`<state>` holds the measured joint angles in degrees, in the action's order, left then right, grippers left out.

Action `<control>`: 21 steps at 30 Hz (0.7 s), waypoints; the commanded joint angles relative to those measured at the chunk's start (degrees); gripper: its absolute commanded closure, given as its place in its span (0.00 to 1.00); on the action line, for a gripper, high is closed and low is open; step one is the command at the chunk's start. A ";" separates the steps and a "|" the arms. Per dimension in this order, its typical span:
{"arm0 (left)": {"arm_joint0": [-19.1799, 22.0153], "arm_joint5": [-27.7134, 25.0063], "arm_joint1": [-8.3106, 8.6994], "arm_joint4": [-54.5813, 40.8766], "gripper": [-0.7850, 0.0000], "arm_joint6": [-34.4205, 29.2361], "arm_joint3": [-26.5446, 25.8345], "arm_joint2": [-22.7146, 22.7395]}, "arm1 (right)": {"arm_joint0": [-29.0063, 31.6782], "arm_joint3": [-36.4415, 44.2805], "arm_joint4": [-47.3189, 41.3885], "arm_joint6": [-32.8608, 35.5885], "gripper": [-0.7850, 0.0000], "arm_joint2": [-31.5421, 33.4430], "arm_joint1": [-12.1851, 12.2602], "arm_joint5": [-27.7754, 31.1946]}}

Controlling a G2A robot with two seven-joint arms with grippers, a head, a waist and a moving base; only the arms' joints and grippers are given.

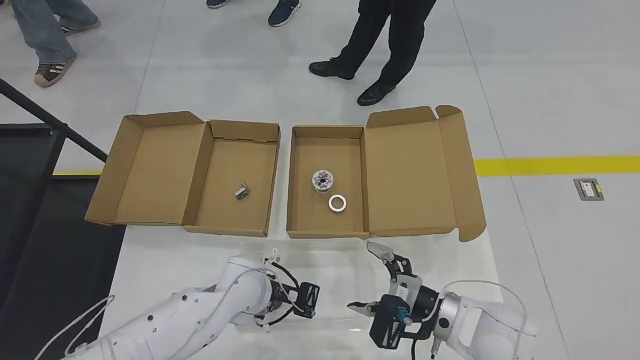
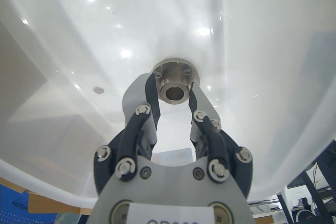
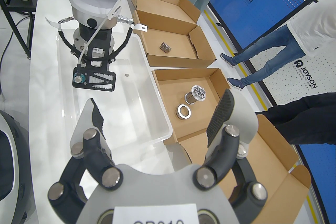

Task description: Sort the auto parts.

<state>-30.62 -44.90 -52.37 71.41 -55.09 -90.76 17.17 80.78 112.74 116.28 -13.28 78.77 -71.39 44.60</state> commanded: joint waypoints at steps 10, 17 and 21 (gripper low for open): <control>-1.95 0.21 -0.50 1.80 0.62 0.36 0.60 1.36 | 0.00 0.00 0.00 -0.01 0.00 0.00 0.00 0.00; -2.93 -0.05 -0.80 2.83 0.89 0.08 0.57 2.28 | 0.00 0.00 0.00 -0.01 0.00 0.00 0.00 0.00; -3.30 0.27 -0.73 3.66 1.00 -0.09 0.10 3.34 | 0.00 0.00 0.00 -0.01 0.00 0.00 0.00 0.00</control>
<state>-33.86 -44.72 -53.15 74.89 -55.14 -90.53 20.20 80.78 112.74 116.28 -13.28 78.77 -71.39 44.60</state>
